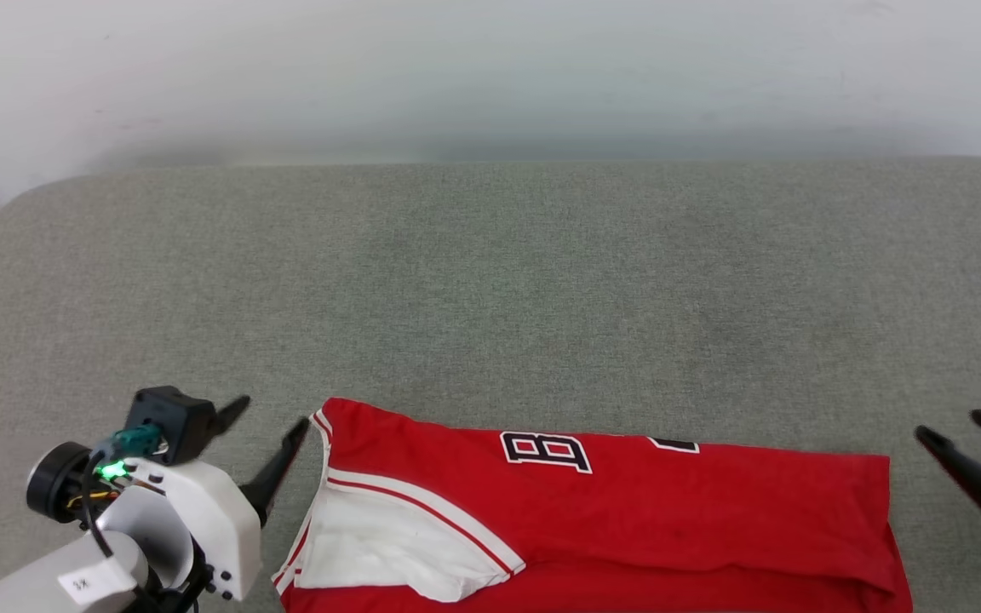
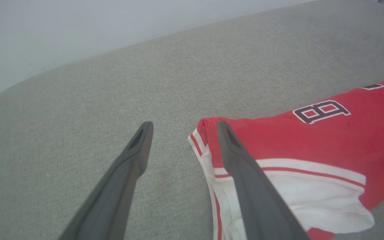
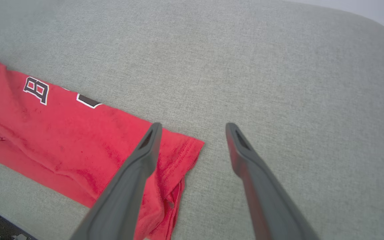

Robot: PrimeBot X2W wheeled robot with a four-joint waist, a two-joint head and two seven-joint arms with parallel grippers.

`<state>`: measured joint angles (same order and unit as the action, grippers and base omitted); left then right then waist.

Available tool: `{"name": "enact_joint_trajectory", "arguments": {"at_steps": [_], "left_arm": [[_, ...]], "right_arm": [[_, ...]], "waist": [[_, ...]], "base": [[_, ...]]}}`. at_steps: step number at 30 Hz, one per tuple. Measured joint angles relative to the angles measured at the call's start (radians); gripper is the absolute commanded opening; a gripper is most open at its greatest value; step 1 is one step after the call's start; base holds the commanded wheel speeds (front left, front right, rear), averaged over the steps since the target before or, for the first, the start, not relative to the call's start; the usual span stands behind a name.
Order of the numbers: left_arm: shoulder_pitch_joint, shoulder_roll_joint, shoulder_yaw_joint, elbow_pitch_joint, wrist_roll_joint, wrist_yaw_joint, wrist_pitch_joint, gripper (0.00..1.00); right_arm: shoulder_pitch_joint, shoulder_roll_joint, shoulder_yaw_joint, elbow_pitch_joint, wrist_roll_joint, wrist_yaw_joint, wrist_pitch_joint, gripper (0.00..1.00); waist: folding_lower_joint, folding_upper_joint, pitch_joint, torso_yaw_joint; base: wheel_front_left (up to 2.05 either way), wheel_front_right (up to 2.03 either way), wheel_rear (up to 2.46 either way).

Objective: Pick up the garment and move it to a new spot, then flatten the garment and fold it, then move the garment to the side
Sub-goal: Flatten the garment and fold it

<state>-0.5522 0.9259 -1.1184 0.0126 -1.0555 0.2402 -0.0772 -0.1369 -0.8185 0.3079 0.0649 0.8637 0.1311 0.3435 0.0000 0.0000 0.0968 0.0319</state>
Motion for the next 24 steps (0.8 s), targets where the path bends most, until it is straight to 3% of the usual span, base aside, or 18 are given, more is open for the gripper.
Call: {"name": "enact_joint_trajectory", "arguments": {"at_steps": [5,12,19,24], "left_arm": [[0.05,-0.035,0.056,0.019,0.042,0.127,-0.15,1.0],[0.121,-0.114,0.223,0.019,0.173,0.246,-0.183,1.0],[0.242,-0.212,0.427,-0.009,0.353,0.26,-0.183,1.0],[0.304,-0.295,0.546,-0.012,0.466,0.227,-0.183,1.0]], "right_arm": [[0.051,0.014,-0.1,0.022,0.05,0.0,0.041,1.0],[0.104,0.044,-0.151,0.085,0.179,0.0,0.195,1.0],[0.117,0.087,-0.163,0.123,0.276,0.0,0.295,1.0],[0.116,0.118,-0.145,0.14,0.31,0.0,0.336,1.0]], "waist": [[0.0,0.0,0.005,0.007],[0.0,0.0,0.026,0.026],[0.0,0.0,0.053,0.057],[0.0,0.0,0.078,0.081]], "base": [[0.0,0.0,0.0],[0.0,0.0,0.0],[0.0,0.0,0.0],[0.0,0.0,0.0]]}}
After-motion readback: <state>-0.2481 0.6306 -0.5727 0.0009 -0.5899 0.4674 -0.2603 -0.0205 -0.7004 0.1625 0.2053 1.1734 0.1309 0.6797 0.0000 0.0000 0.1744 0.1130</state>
